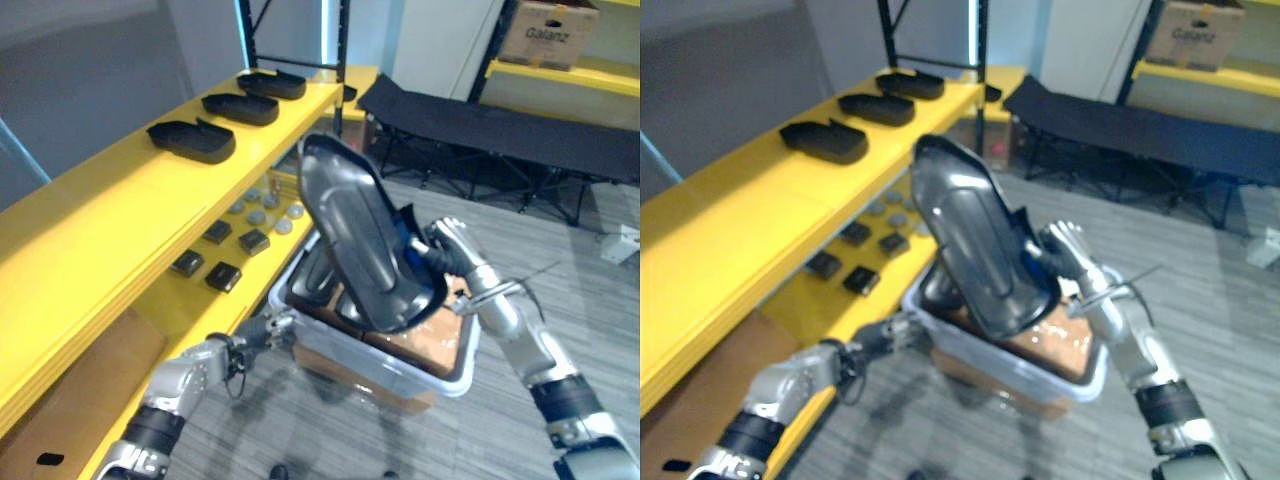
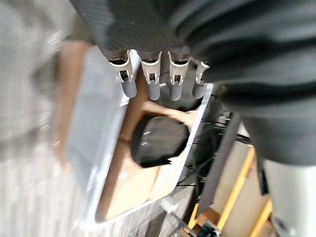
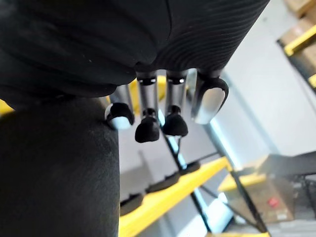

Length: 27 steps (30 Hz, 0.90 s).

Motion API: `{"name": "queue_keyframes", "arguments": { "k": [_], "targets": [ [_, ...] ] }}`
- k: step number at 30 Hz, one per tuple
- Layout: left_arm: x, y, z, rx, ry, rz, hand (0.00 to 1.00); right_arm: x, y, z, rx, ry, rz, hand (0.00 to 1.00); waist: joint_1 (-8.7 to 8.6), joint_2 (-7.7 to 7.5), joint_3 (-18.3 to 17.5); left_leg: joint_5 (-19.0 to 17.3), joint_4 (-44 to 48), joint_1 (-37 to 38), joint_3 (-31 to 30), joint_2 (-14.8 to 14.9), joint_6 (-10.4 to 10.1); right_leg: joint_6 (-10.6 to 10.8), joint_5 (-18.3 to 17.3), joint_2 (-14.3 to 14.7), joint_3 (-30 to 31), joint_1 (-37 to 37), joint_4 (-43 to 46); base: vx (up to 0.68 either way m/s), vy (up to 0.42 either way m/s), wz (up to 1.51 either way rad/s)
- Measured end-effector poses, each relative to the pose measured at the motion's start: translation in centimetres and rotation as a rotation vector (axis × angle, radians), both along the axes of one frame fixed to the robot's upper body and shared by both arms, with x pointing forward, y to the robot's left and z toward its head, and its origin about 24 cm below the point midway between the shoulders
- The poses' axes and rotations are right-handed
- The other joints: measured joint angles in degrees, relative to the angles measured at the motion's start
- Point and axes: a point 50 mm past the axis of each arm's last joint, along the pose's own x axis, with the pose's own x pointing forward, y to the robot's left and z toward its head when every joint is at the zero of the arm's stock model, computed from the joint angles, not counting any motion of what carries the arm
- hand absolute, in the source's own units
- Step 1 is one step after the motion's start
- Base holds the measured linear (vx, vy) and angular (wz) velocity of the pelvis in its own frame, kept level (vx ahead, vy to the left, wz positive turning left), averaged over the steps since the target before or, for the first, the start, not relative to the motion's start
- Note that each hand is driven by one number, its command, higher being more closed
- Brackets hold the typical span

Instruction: Walk over and take plastic housings, then place them on the shelf

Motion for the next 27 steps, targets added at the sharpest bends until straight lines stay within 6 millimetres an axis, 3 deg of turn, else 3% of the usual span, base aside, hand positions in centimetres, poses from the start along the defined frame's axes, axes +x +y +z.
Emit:
{"name": "queue_keyframes", "arguments": {
  "k": [14,22,27],
  "targets": [
    [0.2,-0.2,0.2,-0.026,-0.080,0.043,0.00,-0.1,0.5,-3.2,-0.124,0.122,0.024,1.00,-0.96,0.11,-0.89,1.60,-0.17,-0.18,-1.27,0.84,-0.47,-0.59,0.37,0.87,-1.02,0.14,-0.02,-0.04,-0.013,0.03],
    [0.9,-0.8,1.1,-0.104,-0.130,0.052,0.00,-0.2,0.1,-4.7,-0.138,0.184,0.005,1.00,-1.00,0.10,-0.90,2.07,-0.18,-0.30,-1.12,1.51,-0.89,-1.09,0.80,1.27,-1.12,0.17,-0.78,-0.02,-0.008,-0.02],
    [1.6,-1.7,2.2,-0.119,-0.179,0.022,0.00,-0.5,0.9,-6.1,-0.149,0.234,0.036,1.00,-0.95,0.10,-0.90,2.16,-0.17,-0.57,-1.18,1.58,-0.94,-1.05,1.56,1.43,-1.19,0.27,-1.70,0.00,0.000,0.00]
  ]
}}
